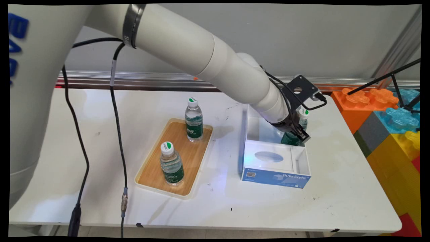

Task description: Place the picked object on the tray

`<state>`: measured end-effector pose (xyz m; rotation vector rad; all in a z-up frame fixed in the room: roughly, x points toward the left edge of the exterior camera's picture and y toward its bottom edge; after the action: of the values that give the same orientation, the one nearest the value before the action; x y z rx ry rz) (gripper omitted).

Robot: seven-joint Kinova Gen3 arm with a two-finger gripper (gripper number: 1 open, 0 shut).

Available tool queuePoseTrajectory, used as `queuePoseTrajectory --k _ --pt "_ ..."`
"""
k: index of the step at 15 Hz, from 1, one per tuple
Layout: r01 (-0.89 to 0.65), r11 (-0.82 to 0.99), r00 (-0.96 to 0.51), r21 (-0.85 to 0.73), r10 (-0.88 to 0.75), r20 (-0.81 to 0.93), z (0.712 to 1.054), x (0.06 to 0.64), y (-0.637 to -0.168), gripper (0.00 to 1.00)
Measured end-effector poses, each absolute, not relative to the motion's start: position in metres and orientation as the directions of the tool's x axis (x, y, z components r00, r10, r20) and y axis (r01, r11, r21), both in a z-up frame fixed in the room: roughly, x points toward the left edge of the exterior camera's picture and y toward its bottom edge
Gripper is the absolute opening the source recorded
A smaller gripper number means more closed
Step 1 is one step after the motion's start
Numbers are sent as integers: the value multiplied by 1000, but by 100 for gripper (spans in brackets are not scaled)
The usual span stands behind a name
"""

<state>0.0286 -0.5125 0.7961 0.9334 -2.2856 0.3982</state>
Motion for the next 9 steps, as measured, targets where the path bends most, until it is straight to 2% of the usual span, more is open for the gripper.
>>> queuePoseTrajectory --k 6,9 --pt "-716 697 -548 -38 -528 649 808 31 -505 0" --pt "-728 685 -533 -34 -534 656 840 32 -501 0"
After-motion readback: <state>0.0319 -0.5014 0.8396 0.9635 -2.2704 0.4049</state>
